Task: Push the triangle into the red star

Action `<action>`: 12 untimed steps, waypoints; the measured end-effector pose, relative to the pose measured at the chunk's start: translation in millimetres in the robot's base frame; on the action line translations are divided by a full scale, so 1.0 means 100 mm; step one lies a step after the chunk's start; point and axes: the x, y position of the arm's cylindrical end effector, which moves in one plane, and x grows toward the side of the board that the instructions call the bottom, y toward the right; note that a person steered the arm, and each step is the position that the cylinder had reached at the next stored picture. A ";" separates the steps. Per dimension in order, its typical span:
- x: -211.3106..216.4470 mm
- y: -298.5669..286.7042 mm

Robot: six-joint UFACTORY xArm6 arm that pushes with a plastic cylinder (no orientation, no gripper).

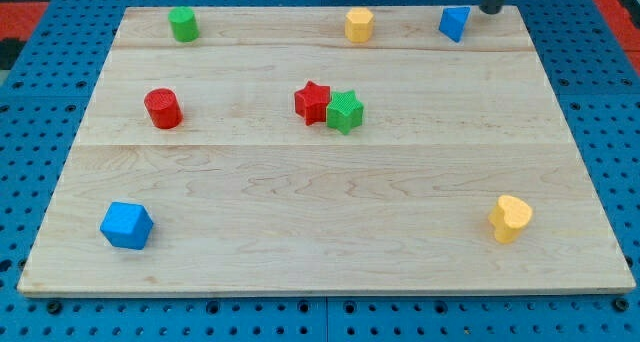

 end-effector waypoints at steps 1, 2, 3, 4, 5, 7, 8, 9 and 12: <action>0.21 -0.29; 0.42 -0.46; 0.42 -0.57; 0.42 -0.56; 0.52 -0.43; 1.07 -0.32; 1.10 -0.30; 1.10 -0.37; 0.92 -0.84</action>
